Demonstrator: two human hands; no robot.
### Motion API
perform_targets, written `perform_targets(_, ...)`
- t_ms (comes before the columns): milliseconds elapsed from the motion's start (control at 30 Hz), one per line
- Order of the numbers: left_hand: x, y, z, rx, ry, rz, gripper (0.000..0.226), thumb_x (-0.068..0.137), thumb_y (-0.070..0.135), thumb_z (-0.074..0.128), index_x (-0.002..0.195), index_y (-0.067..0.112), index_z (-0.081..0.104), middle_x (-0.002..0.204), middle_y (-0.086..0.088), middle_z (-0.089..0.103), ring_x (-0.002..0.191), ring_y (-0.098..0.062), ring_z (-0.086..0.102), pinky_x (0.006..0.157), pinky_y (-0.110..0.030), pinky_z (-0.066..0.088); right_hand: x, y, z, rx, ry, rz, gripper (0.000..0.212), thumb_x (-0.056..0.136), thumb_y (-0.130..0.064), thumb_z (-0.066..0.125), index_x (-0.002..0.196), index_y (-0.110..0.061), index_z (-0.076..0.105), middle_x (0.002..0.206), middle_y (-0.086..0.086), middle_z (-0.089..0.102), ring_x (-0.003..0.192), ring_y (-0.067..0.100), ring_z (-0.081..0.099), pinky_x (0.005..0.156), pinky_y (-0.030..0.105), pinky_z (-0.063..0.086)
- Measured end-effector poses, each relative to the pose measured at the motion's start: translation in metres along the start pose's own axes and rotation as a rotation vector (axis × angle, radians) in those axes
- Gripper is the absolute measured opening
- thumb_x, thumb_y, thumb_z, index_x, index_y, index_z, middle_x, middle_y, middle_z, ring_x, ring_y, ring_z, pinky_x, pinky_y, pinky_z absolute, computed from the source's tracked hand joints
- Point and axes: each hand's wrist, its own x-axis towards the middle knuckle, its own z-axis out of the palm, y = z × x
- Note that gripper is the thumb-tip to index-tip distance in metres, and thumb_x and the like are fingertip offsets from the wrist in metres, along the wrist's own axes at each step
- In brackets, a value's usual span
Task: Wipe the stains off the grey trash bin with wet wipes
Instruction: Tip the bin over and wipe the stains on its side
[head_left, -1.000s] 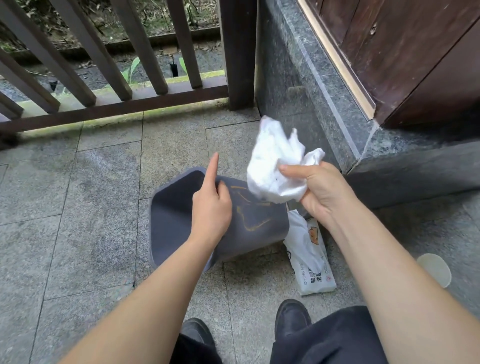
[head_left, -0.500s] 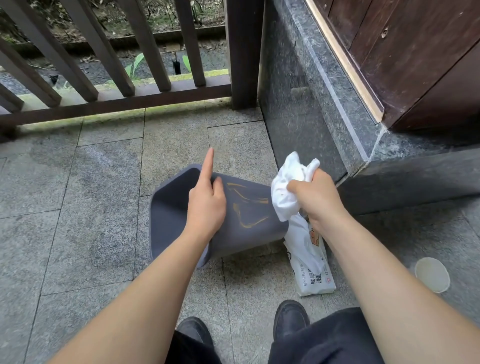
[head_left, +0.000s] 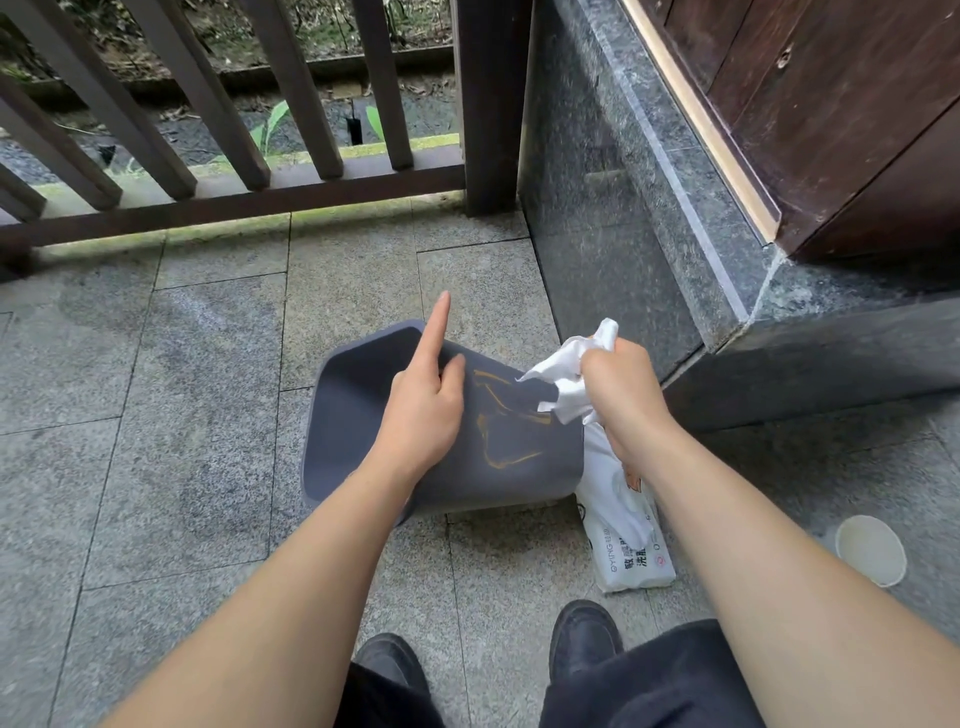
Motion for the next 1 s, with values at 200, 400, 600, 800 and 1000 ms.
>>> perform_targets(200,0.001,0.001,0.001,-0.008,-0.007,0.006,0.066,0.101,0.027,0.046,0.147,0.065,0.018,0.059,0.016,0.043,0.056,-0.005,0.041,0.057,-0.015,0.038,0.002,-0.008,-0.001,0.583,-0.443,0.347,0.063,0.088,-0.054,0.032,0.102,-0.001,0.063,0.077,0.022,0.071,0.089,0.043,0.065,0.063,0.036,0.051)
perform_targets(400,0.0,0.002,0.004,-0.02,-0.017,0.016,0.067,0.1,0.027,0.048,0.144,0.068,0.02,0.057,0.014,0.041,0.054,-0.005,0.04,0.055,-0.014,0.039,0.001,-0.011,-0.011,0.754,-0.606,0.429,0.056,0.083,-0.033,0.03,0.106,0.004,0.065,0.101,0.024,0.062,0.083,0.036,0.062,0.077,0.032,0.032)
perform_targets(600,0.001,0.0,0.003,-0.017,0.026,-0.032,0.066,0.099,0.03,0.05,0.142,0.071,0.021,0.059,0.013,0.044,0.059,-0.004,0.046,0.057,-0.014,0.039,0.002,-0.015,-0.017,0.954,-0.591,0.395,0.068,0.08,-0.029,0.037,0.139,0.005,0.039,0.11,0.014,0.035,0.096,0.029,0.027,0.073,0.037,0.024)
perform_targets(800,0.001,0.002,0.002,0.002,0.03,-0.053,0.064,0.099,0.032,0.049,0.143,0.069,0.02,0.059,0.015,0.047,0.063,-0.004,0.048,0.058,-0.016,0.04,-0.004,-0.016,-0.008,0.531,-0.608,0.171,0.016,0.095,-0.008,0.046,0.104,0.004,0.053,0.085,0.023,0.061,0.068,0.025,0.056,0.061,0.03,0.036)
perform_targets(1000,0.0,0.006,0.002,-0.001,0.012,-0.067,0.061,0.1,0.037,0.046,0.144,0.069,0.019,0.059,0.018,0.048,0.065,-0.003,0.049,0.059,-0.015,0.039,0.003,0.01,0.006,-0.056,-0.074,-0.052,0.02,0.088,-0.026,0.066,0.1,-0.01,0.07,0.098,0.01,0.072,0.094,0.027,0.068,0.081,0.039,0.053)
